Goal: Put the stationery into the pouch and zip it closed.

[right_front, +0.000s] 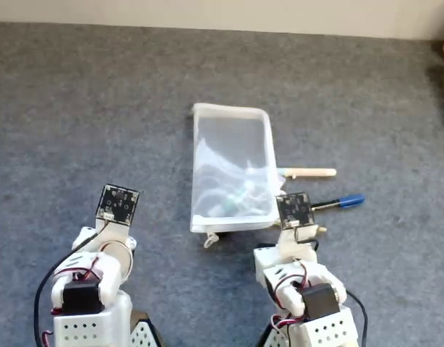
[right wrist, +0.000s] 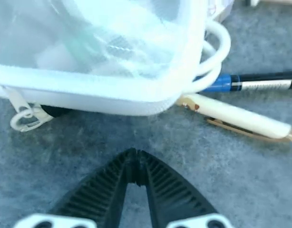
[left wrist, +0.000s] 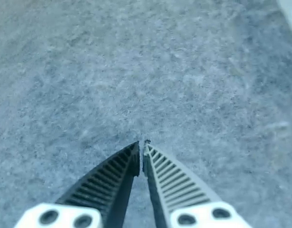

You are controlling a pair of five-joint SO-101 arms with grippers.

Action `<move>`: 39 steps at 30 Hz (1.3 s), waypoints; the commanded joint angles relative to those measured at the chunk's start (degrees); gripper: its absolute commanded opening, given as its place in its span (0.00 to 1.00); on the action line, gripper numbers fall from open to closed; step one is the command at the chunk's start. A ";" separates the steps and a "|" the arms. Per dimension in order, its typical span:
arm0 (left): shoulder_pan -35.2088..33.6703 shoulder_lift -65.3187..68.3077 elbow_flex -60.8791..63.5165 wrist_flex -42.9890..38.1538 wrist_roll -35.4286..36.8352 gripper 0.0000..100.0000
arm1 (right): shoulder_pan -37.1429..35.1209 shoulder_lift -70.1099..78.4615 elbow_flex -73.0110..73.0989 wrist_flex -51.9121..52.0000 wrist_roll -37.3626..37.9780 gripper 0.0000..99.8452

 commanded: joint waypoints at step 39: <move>-1.01 0.04 -1.89 0.09 -0.44 0.04 | -8.84 64.92 -35.38 -28.44 14.77 0.01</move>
